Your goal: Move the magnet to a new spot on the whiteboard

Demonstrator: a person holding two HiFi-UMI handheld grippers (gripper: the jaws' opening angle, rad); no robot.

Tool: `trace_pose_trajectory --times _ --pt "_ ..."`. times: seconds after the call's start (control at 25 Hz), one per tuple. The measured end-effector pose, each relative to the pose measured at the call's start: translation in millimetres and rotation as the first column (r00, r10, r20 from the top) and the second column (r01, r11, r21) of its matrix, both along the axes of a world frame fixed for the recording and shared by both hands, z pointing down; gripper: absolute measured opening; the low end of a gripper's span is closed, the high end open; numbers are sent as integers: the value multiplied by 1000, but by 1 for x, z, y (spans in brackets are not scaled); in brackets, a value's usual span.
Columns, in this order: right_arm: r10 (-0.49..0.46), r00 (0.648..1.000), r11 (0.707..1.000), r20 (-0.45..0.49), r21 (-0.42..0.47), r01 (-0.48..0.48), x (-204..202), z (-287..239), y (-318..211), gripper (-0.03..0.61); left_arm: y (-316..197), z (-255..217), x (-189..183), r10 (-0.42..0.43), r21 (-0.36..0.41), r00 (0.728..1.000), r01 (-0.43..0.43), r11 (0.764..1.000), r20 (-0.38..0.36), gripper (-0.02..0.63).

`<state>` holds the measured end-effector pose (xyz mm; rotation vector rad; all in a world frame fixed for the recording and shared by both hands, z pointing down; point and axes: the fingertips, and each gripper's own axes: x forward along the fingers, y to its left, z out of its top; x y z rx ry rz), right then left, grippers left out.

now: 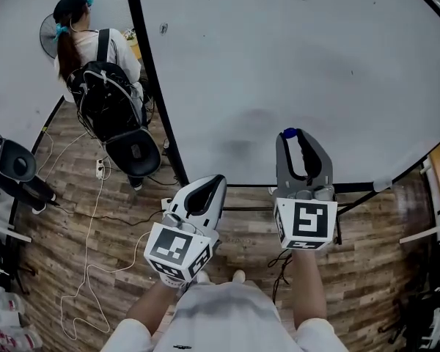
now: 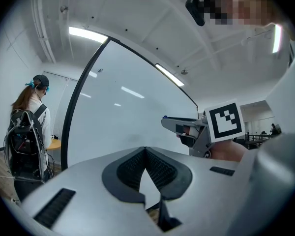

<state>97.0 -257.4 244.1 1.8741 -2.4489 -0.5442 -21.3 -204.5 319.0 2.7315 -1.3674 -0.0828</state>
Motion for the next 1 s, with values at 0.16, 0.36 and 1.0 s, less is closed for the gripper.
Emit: trace_pose_trajectory --times 0.16,0.36,1.0 --pt "22 999 999 -25 29 -21 11 -19 -7 130 0 0 8 17 5 1000 -17 1000 4 6" --pt "49 997 995 -67 85 -43 18 -51 -15 130 1 -5 12 32 11 999 -32 999 7 6" --pt "116 985 991 -127 82 -106 43 -86 -70 130 -2 -9 22 35 20 999 -35 999 11 6"
